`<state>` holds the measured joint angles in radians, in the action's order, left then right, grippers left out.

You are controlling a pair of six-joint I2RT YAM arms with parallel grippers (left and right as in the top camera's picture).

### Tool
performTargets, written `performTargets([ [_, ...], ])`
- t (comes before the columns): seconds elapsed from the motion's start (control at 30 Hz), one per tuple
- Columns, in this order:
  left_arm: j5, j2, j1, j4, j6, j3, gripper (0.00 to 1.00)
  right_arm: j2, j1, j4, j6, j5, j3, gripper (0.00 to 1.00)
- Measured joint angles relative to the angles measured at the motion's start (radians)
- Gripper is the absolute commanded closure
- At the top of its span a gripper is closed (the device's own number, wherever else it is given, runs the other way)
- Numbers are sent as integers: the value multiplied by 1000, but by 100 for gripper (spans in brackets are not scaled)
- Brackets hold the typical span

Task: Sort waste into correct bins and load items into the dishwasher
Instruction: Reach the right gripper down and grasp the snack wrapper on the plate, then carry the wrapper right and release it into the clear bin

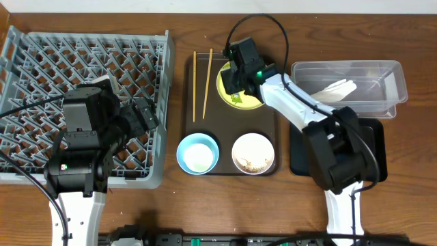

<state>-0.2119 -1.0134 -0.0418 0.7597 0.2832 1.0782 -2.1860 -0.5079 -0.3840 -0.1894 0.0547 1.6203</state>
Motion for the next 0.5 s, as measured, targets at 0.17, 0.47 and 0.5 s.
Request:
performTargets([
  [0.17,0,0,0,0,0,0,2,-52,0,-1,-47,-25,0,81],
  [0.47,0,0,0,0,0,0,2,-47,0,-69,-187,-91,1,99],
  [0.5,0,0,0,0,0,0,2,-38,0,-76,-194,-90,0,99],
])
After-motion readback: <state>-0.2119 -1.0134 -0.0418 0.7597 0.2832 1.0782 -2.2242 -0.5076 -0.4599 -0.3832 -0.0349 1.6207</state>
